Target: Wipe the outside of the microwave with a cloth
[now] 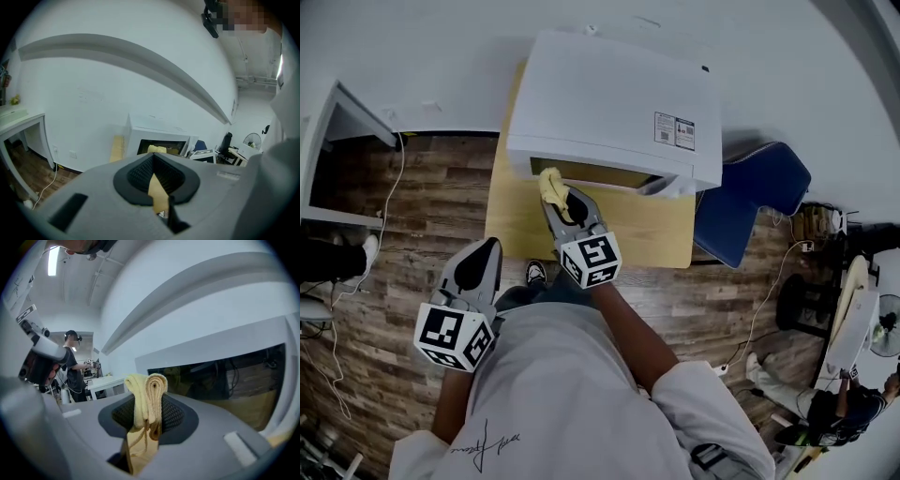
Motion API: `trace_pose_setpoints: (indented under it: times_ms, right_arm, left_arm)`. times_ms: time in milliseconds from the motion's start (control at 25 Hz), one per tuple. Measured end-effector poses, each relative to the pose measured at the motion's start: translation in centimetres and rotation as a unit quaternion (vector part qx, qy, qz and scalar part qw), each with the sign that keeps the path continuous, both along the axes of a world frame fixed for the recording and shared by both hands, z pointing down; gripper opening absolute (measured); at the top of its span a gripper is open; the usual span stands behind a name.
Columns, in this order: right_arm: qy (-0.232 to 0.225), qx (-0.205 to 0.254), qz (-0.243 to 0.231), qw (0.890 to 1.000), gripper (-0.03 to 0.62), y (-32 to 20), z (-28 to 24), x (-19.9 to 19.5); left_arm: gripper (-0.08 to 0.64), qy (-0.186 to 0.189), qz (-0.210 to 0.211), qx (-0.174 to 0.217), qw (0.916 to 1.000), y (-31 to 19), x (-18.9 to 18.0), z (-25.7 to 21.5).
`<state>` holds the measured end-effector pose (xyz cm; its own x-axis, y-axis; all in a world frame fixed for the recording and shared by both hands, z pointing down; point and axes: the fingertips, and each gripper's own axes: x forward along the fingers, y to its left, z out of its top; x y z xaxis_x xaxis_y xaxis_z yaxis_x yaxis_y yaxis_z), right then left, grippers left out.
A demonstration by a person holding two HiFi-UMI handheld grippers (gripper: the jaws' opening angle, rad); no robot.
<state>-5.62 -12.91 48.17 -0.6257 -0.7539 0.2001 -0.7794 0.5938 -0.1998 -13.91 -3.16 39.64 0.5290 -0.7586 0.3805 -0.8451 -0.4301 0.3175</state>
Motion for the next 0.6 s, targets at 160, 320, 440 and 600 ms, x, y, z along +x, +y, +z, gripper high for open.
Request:
trace_pose_setpoints:
  times_ms: [160, 320, 440, 600]
  right_arm:
    - [0.016, -0.003, 0.048, 0.999, 0.12, 0.4, 0.3, 5.7]
    - [0.033, -0.015, 0.111, 0.993, 0.12, 1.4, 1.0, 12.2]
    - [0.039, -0.029, 0.164, 0.985, 0.12, 2.5, 1.6, 17.3]
    - [0.056, -0.043, 0.229, 0.971, 0.12, 3.5, 2.5, 24.3]
  left_arm:
    - [-0.008, 0.006, 0.034, -0.001, 0.9994, -0.7, 2.1, 0.3]
    - [-0.008, 0.009, 0.062, -0.004, 0.998, -1.3, 3.8, 0.6]
    - [-0.008, 0.007, 0.081, -0.009, 0.9967, -1.7, 5.0, 0.8]
    - [-0.008, 0.005, 0.097, -0.01, 0.9952, -2.5, 6.2, 0.9]
